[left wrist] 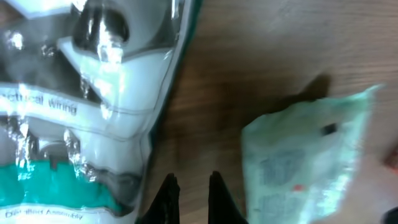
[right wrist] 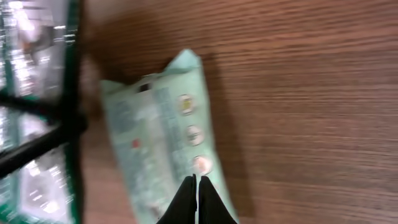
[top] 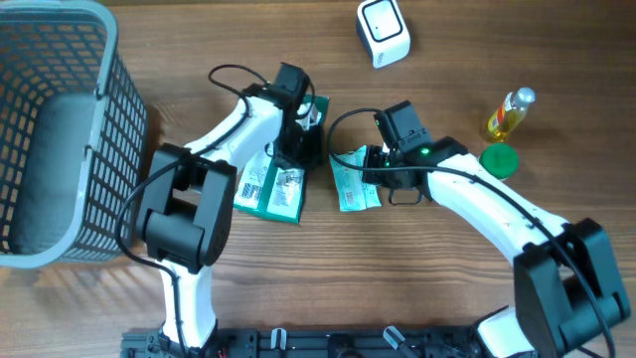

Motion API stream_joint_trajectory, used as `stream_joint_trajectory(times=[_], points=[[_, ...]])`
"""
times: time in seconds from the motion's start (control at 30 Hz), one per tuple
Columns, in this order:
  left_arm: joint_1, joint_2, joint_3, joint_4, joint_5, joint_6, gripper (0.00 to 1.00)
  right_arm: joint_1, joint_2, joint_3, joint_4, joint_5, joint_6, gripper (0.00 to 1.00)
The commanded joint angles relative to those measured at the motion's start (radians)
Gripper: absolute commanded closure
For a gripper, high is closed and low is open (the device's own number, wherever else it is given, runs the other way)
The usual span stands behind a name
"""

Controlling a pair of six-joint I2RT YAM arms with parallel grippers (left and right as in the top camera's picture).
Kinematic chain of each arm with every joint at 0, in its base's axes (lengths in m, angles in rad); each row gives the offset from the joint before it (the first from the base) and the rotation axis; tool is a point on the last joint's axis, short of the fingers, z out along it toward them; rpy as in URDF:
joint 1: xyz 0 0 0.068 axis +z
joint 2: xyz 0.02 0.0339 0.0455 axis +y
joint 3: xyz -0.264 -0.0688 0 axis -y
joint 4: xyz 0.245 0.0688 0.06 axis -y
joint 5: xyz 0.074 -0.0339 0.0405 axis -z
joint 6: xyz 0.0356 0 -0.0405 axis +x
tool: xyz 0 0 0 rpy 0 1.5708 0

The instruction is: Scan the item barcode

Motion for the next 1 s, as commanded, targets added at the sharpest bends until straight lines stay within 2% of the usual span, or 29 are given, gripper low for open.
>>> stream_joint_trajectory(times=[0.0, 0.2, 0.3, 0.6, 0.8, 0.97], points=[[-0.044, -0.028, 0.01, -0.045, -0.232, -0.091, 0.96, -0.004, 0.045, 0.005, -0.006, 0.085, 0.031, 0.92], [-0.077, -0.022, 0.004, -0.011, -0.249, -0.108, 0.96, -0.004, 0.091, 0.005, -0.034, 0.136, 0.08, 0.92], [-0.077, -0.022, -0.02, 0.003, -0.285, -0.162, 0.96, -0.004, 0.102, 0.005, -0.049, 0.133, 0.08, 0.88], [-0.1, -0.022, -0.077, 0.055, -0.274, -0.164, 0.96, -0.004, 0.102, 0.005, -0.059, 0.128, 0.106, 0.84], [-0.135, -0.019, -0.105, 0.157, -0.226, -0.164, 0.96, -0.001, 0.102, -0.021, -0.08, -0.103, 0.105, 0.85], [-0.161, -0.019, -0.105, 0.194, -0.184, -0.163, 0.96, 0.016, 0.102, -0.06, -0.087, -0.177, 0.104, 0.85]])
